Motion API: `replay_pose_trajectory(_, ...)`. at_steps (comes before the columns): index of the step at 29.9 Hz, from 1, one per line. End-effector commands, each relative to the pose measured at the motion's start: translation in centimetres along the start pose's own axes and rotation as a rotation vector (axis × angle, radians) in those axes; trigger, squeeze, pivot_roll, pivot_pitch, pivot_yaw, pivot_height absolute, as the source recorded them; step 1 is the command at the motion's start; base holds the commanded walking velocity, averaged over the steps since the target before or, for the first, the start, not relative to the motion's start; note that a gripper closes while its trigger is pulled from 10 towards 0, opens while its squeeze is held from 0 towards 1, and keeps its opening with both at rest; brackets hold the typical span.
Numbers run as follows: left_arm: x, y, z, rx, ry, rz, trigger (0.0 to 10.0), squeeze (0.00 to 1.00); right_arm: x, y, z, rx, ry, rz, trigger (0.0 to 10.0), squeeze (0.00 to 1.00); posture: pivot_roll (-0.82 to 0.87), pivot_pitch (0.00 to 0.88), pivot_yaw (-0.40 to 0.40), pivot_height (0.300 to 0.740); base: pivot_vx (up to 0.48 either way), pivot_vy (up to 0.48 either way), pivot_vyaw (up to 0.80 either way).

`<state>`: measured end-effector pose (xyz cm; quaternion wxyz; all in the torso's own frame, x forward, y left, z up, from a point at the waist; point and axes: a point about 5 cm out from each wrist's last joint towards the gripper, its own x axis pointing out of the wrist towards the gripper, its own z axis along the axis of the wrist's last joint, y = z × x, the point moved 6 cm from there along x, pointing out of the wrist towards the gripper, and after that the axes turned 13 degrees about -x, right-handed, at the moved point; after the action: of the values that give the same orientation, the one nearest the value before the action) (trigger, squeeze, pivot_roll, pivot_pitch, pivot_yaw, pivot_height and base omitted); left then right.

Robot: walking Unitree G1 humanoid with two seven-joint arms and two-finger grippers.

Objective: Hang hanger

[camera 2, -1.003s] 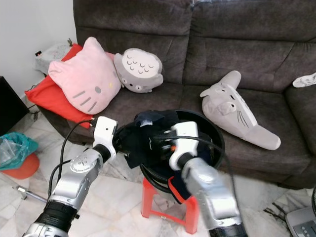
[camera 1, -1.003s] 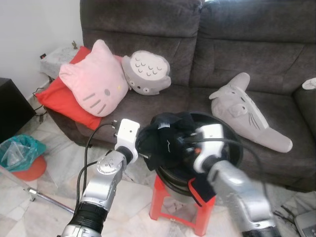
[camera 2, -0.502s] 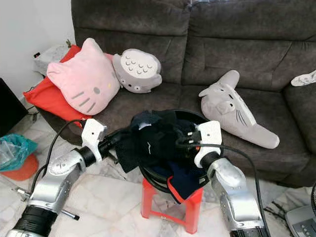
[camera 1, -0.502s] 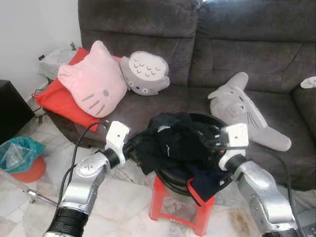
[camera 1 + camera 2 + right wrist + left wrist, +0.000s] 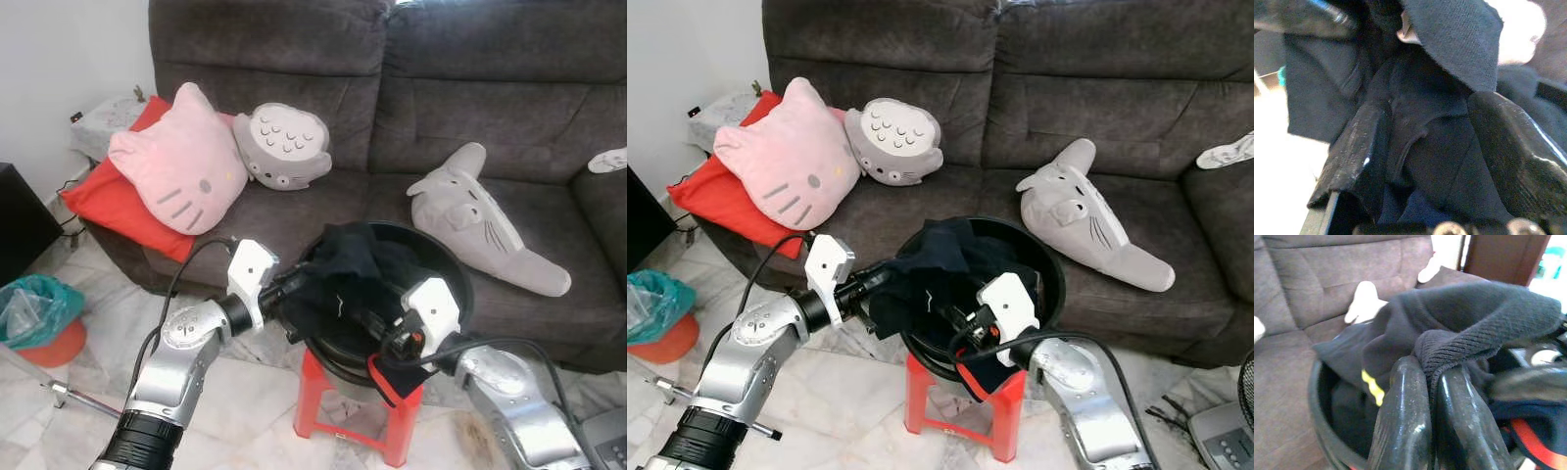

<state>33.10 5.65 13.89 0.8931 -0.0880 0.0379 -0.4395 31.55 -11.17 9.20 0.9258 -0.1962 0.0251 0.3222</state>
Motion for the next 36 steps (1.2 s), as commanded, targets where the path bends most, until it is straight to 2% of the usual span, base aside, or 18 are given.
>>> replay_pose_trajectory(1, -0.2, -0.2, 0.3, 0.008, 0.002, -0.015, 10.0, 0.0, 0.1, -1.5, 0.6, 0.006, -0.021, -0.072, 10.0, 0.0, -0.14, 0.0, 0.068, 0.74, 0.0, 0.0, 0.0)
replay_pose_trajectory(9, -0.4, 0.0, 0.2, 0.01, 0.02, -0.017, 10.0, 0.0, -0.4, -1.7, 0.1, -0.011, -0.004, -0.101, 10.0, 0.0, -0.14, 0.0, 0.071, 0.74, 0.0, 0.0, 0.0)
replay_pose_trajectory(15, -0.4, 0.0, 0.1, 0.011, 0.026, -0.009, 10.0, 0.0, -0.4, -1.0, -0.6, -0.019, 0.015, -0.107, 10.0, 0.0, -0.14, 0.0, 0.07, 0.74, 0.0, 0.0, 0.0)
replay_pose_trajectory(19, -0.3, -0.2, 0.3, 0.007, 0.019, -0.017, 10.0, 0.0, -0.2, -0.1, -0.6, -0.054, 0.013, -0.055, 10.0, 0.0, -0.14, 0.0, 0.068, 0.74, 0.0, 0.0, 0.0)
replay_pose_trajectory(21, -0.3, -0.2, 0.3, 0.007, 0.017, -0.02, 10.0, 0.0, -0.2, -0.2, -0.9, -0.098, 0.034, -0.058, 10.0, 0.0, -0.14, 0.0, 0.067, 0.74, 0.0, 0.0, 0.0)
replay_pose_trajectory(22, -0.3, -0.3, 0.4, 0.007, 0.015, -0.022, 10.0, 0.0, -0.2, -0.2, -1.3, -0.153, 0.05, -0.058, 10.0, 0.0, -0.13, 0.0, 0.067, 0.74, 0.0, 0.0, 0.0)
replay_pose_trajectory(24, -0.3, -0.3, 0.5, 0.005, 0.014, -0.026, 10.0, 0.0, -0.2, -0.4, -1.4, -0.158, 0.053, -0.069, 10.0, 0.0, -0.13, 0.0, 0.066, 0.74, 0.0, 0.0, 0.0)
replay_pose_trajectory(27, -0.2, -0.6, 0.5, 0.005, 0.015, -0.037, 10.0, 0.0, -0.1, -1.7, -1.3, -0.189, 0.039, -0.154, 10.0, 0.0, -0.13, 0.0, 0.066, 0.74, 0.0, 0.0, 0.0)
replay_pose_trajectory(32, 0.0, -1.0, 0.5, 0.002, 0.014, -0.049, 10.0, 0.0, 0.0, -2.3, -1.3, -0.167, 0.024, -0.205, 10.0, 0.0, -0.13, 0.0, 0.066, 0.74, 0.0, 0.0, 0.0)
replay_pose_trajectory(36, 0.1, -1.0, 0.3, 0.003, 0.023, -0.051, 10.0, 0.0, 0.1, -2.0, -1.4, -0.169, 0.003, -0.209, 10.0, 0.0, -0.13, 0.0, 0.066, 0.74, 0.0, 0.0, 0.0)
